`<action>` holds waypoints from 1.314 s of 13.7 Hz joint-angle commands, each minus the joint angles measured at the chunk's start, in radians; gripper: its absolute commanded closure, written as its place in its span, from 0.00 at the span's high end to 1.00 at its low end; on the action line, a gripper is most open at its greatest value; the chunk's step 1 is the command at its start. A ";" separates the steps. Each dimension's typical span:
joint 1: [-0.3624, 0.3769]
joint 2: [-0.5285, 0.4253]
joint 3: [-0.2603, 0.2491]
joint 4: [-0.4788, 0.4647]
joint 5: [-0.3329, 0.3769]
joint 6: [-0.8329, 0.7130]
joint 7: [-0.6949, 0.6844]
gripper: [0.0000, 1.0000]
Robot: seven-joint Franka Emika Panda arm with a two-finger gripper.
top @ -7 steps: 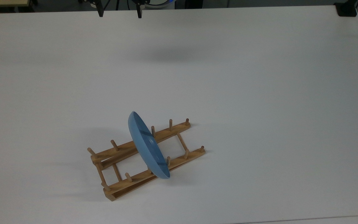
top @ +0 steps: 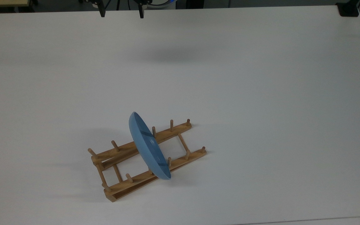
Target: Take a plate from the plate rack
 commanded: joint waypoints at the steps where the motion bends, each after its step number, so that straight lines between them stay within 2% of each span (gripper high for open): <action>1: 0.006 -0.020 -0.004 -0.012 0.026 -0.019 -0.011 1.00; 7: 0.015 0.001 -0.001 -0.012 0.024 -0.010 -0.038 1.00; 9: 0.020 0.006 -0.001 -0.012 0.015 -0.010 -0.159 1.00; 10: 0.015 0.009 -0.001 -0.012 0.018 -0.004 -0.170 1.00; 15: 0.018 0.081 -0.002 -0.016 0.018 0.298 -0.143 1.00; 18: 0.029 0.179 -0.002 -0.012 0.000 0.545 -0.102 1.00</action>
